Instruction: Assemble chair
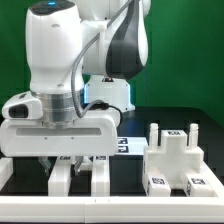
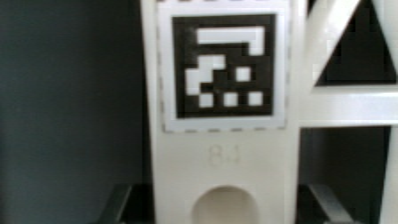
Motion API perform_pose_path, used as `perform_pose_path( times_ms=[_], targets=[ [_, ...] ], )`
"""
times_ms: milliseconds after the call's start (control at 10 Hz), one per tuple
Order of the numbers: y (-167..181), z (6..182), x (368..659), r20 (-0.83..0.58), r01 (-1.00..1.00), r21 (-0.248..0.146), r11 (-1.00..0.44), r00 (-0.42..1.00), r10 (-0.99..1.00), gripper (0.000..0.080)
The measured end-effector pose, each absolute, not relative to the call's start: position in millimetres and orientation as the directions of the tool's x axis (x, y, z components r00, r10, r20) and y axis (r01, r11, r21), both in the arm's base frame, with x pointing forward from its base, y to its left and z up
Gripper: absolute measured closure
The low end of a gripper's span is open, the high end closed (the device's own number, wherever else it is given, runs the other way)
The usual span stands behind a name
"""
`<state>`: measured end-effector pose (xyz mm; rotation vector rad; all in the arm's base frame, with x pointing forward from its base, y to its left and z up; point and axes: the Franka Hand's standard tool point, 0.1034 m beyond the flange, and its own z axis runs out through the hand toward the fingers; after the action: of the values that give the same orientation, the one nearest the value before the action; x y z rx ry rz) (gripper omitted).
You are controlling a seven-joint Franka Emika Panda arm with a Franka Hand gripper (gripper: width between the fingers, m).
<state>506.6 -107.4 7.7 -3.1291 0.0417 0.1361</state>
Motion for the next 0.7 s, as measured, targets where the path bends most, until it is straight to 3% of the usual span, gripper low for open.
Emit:
perform_pose_path(
  times_ms=[200,500,700],
  targets=[
    [-107.0,8.2,506.7,-0.09,-0.027,-0.009,-1.0,0.996,-0.026,0.0518],
    [-102.9,32.1,522.7,-0.14,-0.049,-0.036,-0.998,0.989,-0.044,0.0518],
    [-116.9,32.0,523.1,-0.143,-0.063,-0.035,-0.997,0.988,-0.057,0.0517]
  ],
)
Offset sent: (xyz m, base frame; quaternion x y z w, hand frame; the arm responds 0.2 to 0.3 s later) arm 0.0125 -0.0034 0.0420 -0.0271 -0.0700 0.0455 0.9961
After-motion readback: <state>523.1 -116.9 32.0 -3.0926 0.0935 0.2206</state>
